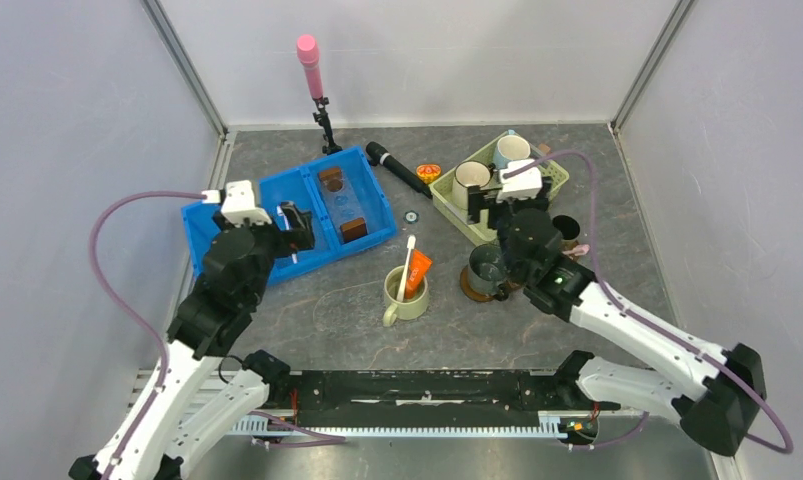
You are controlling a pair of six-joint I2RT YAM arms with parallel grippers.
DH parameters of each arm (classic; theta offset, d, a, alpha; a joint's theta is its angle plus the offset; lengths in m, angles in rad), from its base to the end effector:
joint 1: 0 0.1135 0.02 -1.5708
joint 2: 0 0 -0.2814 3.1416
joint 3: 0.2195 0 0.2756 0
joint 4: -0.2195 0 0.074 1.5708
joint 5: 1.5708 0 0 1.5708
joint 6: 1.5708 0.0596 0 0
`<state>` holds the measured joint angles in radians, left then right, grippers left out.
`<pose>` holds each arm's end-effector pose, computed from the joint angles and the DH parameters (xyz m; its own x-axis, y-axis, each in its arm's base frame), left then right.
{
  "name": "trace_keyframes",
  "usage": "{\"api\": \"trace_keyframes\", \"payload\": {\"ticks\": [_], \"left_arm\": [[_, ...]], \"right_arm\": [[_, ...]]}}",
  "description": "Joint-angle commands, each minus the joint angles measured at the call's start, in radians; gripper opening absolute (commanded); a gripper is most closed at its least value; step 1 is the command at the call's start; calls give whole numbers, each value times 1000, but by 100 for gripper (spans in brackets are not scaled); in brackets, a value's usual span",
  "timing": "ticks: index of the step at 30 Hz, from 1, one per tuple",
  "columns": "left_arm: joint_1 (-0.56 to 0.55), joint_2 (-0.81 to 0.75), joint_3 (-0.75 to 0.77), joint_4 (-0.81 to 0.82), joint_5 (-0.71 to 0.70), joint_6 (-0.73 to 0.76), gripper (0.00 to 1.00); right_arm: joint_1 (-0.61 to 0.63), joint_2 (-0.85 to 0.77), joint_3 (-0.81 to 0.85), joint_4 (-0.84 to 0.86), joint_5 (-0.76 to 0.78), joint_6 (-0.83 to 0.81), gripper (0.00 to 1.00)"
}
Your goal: Prepare toiletry sets of a toothbrush and toothpaste on the tray
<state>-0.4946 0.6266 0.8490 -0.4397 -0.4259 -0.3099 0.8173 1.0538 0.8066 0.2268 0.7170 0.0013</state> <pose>0.1582 -0.0573 0.3687 -0.2043 -0.2054 -0.9571 0.0157 0.9769 -0.2130 0.2169 0.1740 0.3481 -0.0141 -0.0136 -0.9998 -0.1002 0.9949 -0.0121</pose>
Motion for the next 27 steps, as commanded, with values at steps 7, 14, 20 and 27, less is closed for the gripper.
{"api": "trace_keyframes", "payload": {"ticks": [7,14,20,27], "left_arm": [[8,-163,254,-94,-292,361,100],[7,-335,255,-14,-438,502,100],[5,-421,225,-13,-489,483,100],[4,-453,191,-73,-493,372,100]], "right_arm": [[-110,-324,-36,-150,331,-228,98],[-111,-580,-127,-100,395,-337,98],[-110,-670,-164,-84,386,-372,98],[-110,-694,-172,-82,378,-386,98]]}}
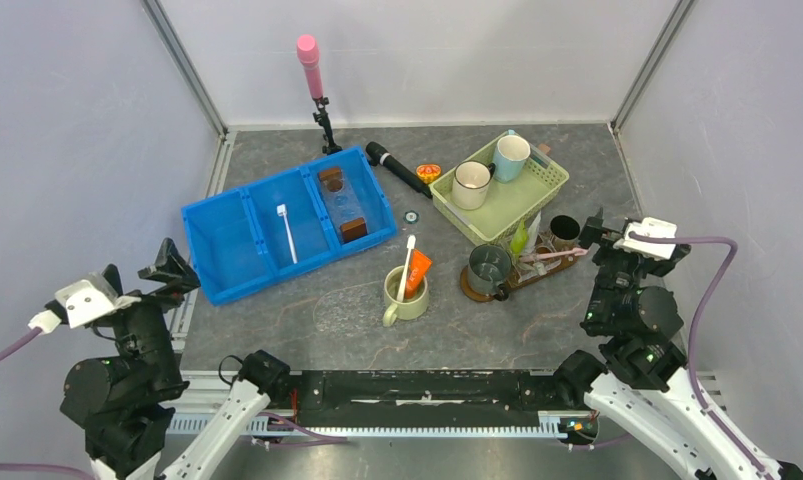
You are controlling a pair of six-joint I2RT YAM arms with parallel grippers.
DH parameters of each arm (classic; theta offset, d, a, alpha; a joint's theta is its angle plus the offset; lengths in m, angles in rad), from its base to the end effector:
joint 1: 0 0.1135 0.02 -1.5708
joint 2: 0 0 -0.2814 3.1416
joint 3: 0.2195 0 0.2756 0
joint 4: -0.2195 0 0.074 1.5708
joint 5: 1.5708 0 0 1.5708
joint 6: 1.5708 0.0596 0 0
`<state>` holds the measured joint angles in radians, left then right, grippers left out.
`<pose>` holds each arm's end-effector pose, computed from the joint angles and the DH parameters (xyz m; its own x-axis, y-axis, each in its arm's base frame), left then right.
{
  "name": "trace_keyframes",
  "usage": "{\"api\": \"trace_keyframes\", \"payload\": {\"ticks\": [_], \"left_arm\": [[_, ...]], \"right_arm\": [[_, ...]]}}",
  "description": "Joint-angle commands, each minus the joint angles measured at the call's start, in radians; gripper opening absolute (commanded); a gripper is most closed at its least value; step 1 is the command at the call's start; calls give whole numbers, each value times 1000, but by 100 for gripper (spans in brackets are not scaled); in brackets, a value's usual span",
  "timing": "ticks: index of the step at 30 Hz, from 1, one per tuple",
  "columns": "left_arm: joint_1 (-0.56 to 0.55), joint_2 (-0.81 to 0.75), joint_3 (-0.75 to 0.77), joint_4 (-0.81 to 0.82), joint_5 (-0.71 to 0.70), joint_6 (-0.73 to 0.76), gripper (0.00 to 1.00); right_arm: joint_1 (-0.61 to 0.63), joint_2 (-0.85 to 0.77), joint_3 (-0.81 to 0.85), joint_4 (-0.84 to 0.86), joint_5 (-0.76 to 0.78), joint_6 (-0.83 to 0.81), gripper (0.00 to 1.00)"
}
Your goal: Prepare toiletry sets of a toothbrush and toothpaste on the tray
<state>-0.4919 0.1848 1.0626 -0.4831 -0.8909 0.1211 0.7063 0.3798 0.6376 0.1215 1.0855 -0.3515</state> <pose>-0.0028 0.0541 0.4534 0.2959 -0.0724 -0.9525 -0.3743 0.9086 -0.1853 0.1088 0.0235 0.3821 0.1535 -0.0802 -0.9849 0.3996 0.9166 -0.0123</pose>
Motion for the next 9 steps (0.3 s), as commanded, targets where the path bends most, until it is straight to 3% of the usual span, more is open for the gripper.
{"api": "trace_keyframes", "payload": {"ticks": [1,9], "left_arm": [[0,-12,-26,-34,-28,-68,100],[0,-8,-25,-55,-10,-109,100]], "right_arm": [[1,-22,-5,28,10,-39,98],[1,-43,-19,55,7,-53,98]]}}
